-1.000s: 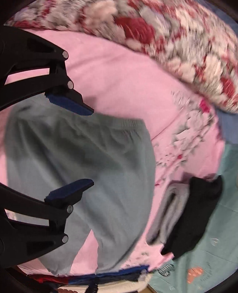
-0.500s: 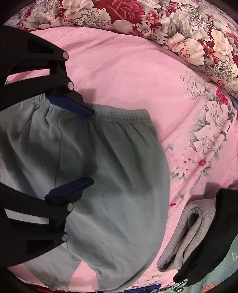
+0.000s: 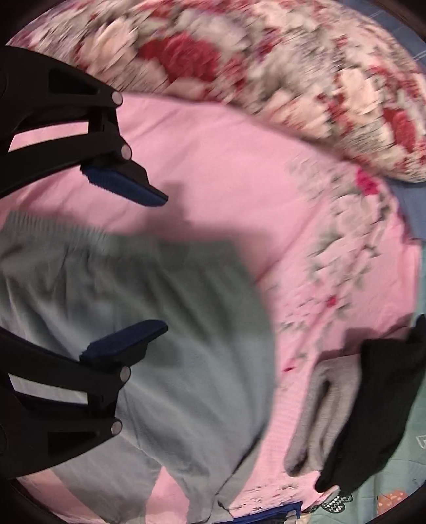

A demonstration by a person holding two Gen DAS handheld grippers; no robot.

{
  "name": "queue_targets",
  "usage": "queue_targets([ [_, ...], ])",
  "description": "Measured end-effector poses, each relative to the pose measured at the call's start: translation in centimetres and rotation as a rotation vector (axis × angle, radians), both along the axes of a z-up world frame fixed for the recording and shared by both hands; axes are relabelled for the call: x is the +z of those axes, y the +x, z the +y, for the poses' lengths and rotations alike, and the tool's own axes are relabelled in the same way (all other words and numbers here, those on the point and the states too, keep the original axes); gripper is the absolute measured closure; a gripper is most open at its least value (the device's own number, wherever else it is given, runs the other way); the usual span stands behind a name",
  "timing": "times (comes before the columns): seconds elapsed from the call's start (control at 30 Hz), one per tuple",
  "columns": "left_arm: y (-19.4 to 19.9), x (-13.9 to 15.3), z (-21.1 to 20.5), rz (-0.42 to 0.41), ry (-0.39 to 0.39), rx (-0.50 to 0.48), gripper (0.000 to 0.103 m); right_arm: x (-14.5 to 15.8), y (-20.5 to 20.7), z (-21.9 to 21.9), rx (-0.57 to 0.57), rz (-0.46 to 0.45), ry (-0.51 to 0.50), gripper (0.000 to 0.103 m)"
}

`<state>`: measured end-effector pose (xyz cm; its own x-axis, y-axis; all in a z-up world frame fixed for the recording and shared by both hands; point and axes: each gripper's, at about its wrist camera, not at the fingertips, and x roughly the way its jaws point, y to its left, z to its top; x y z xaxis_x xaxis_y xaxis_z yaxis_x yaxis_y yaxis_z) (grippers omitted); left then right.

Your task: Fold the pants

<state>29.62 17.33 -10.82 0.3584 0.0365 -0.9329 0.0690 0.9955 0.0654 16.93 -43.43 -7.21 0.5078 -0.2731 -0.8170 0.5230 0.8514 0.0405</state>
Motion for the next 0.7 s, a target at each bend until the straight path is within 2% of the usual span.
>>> queue_targets([
  [0.03,0.7,0.5,0.4,-0.005,-0.002,-0.028,0.010,0.7,-0.9,0.7,0.012,-0.021,-0.015,0.061],
  [0.07,1.6,0.8,0.7,-0.006,-0.008,-0.075,0.009,1.3,-2.0,1.6,0.037,-0.050,-0.012,0.061],
  [0.17,4.3,0.2,0.6,0.005,-0.016,-0.215,0.009,2.0,-3.8,4.9,0.102,-0.091,0.013,0.060],
  [0.27,6.4,-1.3,-0.2,0.046,-0.092,-0.306,0.009,1.5,-5.0,8.7,0.162,-0.078,0.011,0.060],
  [0.43,9.1,-4.6,-1.2,0.068,-0.131,-0.379,0.012,1.2,-5.9,14.1,0.242,-0.052,-0.065,0.060],
  [0.5,9.4,-5.3,-1.4,0.040,-0.123,-0.388,0.016,1.6,-5.1,16.4,0.287,-0.054,-0.094,0.060],
  [0.53,9.1,-5.1,-1.7,0.004,-0.122,-0.409,0.032,2.1,-4.3,17.4,0.316,-0.058,-0.107,0.060],
  [0.57,8.7,-4.9,-1.8,-0.011,-0.135,-0.430,0.061,2.6,-3.0,18.5,0.357,-0.066,-0.119,0.060],
  [0.6,8.6,-4.7,-1.8,-0.006,-0.185,-0.450,0.078,3.0,-1.6,19.3,0.407,-0.076,-0.128,0.060],
  [0.63,8.5,-4.8,-1.6,0.005,-0.222,-0.449,0.092,3.3,0.0,20.2,0.458,-0.086,-0.139,0.057],
  [0.7,8.1,-4.8,-1.3,-0.014,-0.230,-0.439,0.092,4.1,2.8,22.7,0.566,-0.115,-0.169,0.045],
])
